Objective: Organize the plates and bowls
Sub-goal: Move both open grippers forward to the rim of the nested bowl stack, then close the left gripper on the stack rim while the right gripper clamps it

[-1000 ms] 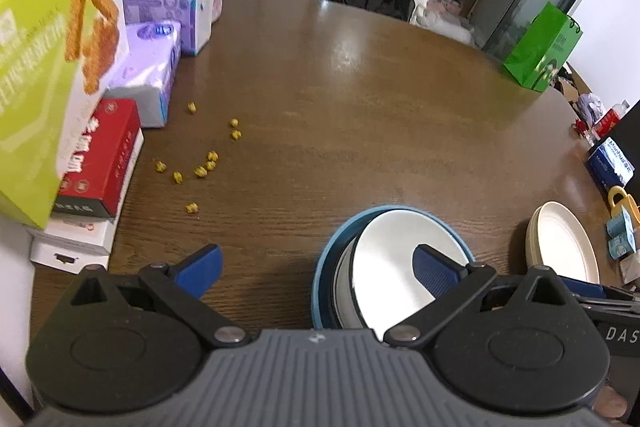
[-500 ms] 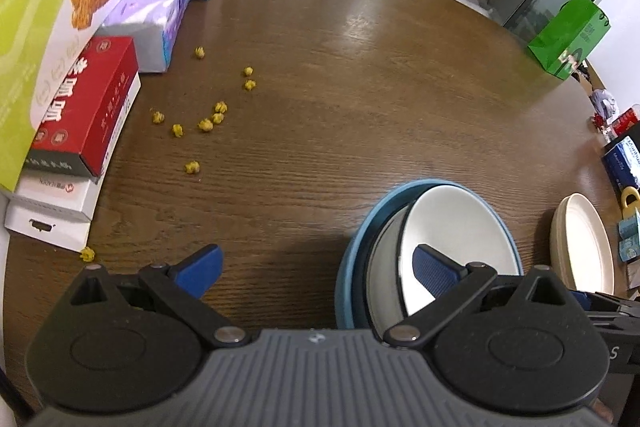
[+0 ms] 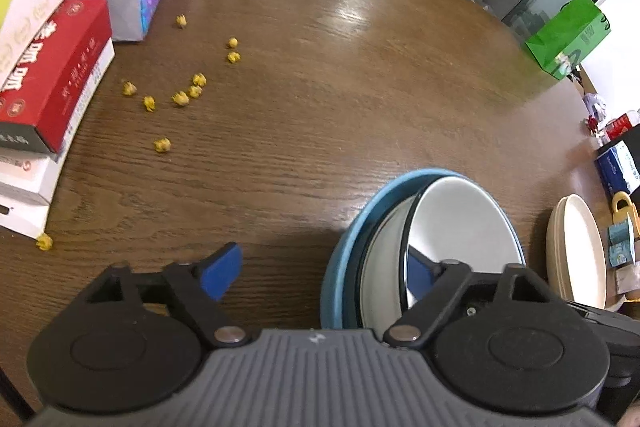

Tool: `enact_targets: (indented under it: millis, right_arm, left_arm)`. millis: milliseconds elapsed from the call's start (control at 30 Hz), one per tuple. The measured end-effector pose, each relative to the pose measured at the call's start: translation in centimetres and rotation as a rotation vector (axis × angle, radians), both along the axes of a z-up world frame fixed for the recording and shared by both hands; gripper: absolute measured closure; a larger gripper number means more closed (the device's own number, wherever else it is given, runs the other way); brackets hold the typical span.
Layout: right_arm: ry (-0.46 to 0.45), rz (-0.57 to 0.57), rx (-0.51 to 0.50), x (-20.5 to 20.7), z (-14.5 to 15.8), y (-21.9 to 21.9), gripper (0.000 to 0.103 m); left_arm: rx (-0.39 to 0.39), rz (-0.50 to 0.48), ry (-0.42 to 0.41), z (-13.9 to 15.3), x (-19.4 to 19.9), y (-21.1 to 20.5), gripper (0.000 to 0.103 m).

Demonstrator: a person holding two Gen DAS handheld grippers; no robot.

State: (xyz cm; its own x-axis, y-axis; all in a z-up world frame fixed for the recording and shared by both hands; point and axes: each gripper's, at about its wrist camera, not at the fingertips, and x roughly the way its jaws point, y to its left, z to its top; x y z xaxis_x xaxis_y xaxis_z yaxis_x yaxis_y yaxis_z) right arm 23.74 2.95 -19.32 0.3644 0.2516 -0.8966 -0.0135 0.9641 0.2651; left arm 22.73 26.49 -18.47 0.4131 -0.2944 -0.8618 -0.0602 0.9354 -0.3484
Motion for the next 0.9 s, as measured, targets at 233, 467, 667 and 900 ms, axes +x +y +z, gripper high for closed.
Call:
enact_targets:
  millis: [233,467,667,900]
  right_arm:
    - [-0.012,0.013,0.036,0.2,-0.5,0.2,0.035]
    - [-0.029,0.048,0.102,0.5,-0.6,-0.6,0.053]
    - [-0.006,0.059,0.144,0.9,-0.7,-1.3,0.059]
    - [-0.011,0.081,0.15,0.8,-0.7,-1.5,0.059]
  left_arm:
    - [-0.074,0.04,0.0,-0.8,0.3,0.2,0.03]
    - [-0.12,0.031,-0.012,-0.6,0.2,-1.2,0.056]
    - [-0.121,0.041,-0.006,-0.6,0.3,-1.4,0.056]
    - [-0.091,0.038,-0.011,-0.6,0.3,-2.2,0.054]
